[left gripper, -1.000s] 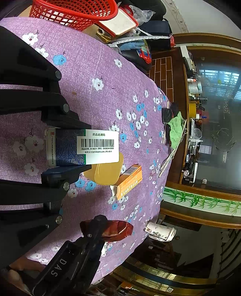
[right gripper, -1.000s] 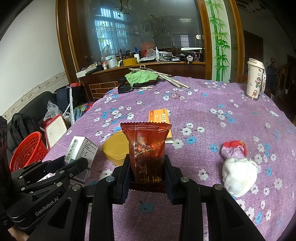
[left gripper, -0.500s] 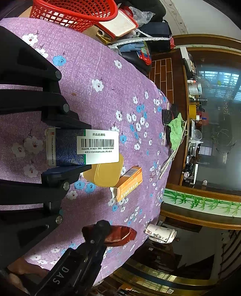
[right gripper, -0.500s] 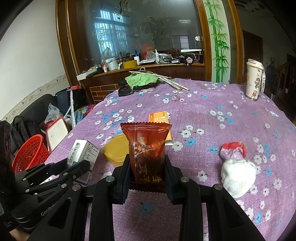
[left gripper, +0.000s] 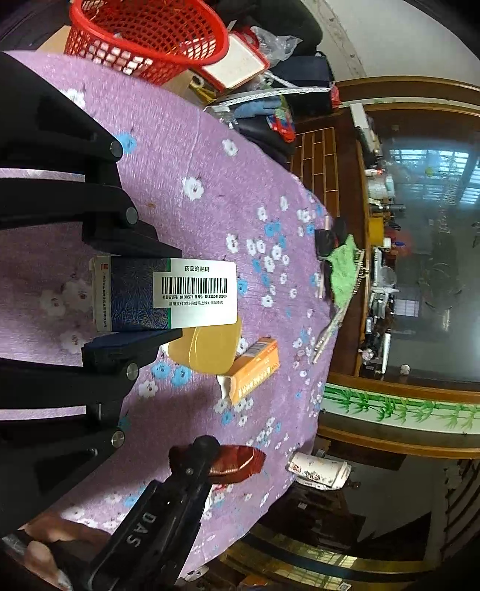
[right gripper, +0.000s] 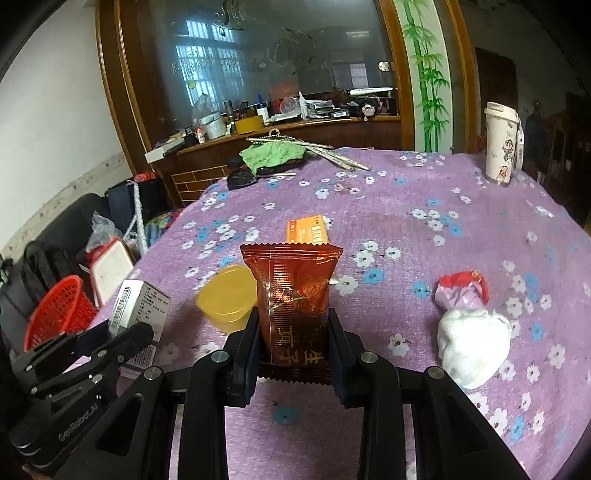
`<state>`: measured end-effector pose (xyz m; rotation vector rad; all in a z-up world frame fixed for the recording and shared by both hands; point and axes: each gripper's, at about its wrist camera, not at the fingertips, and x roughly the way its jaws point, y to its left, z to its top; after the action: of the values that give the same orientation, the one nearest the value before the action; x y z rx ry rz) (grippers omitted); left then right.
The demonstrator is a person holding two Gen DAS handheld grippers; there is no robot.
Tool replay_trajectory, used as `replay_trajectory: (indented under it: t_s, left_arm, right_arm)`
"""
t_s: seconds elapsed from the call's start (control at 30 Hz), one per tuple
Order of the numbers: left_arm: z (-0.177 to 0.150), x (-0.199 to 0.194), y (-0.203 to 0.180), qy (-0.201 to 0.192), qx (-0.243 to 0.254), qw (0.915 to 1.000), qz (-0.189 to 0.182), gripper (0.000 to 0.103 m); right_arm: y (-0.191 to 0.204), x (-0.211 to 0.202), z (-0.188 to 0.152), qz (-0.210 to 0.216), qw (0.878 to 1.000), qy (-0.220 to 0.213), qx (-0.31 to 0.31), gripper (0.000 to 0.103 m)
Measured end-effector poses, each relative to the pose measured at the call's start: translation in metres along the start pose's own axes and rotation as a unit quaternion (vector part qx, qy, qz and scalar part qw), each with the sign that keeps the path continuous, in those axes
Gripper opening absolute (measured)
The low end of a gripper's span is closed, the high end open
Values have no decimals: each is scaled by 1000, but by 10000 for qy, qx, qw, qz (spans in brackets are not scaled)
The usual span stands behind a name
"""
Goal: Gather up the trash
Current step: 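Carry the medicine box and red wrapper over the red basket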
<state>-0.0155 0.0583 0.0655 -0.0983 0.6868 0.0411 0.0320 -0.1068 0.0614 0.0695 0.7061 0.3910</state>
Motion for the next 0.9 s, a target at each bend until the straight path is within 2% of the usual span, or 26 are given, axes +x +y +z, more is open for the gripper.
replay_trajectory:
  t_s: [0.17,0.47,0.7,0.9]
  left_arm:
    - [5,-29,10,-256,-76,9996,41,33]
    - [5,-64,47,-504,-373,9979,154,33]
    - [3,-94,94,-770,-691,9938,409,33]
    - [0,-117,154,-873,-1096,9870,781,33]
  right_arm:
    - [13,-20,1,-4,9998,-132,-138,35]
    - [53,-39,3,315,9986,-93,-414,36]
    - [99,-31,7,697,9952,60,-691,36]
    - [163,-19,14,1256,9863,288,-1028,36]
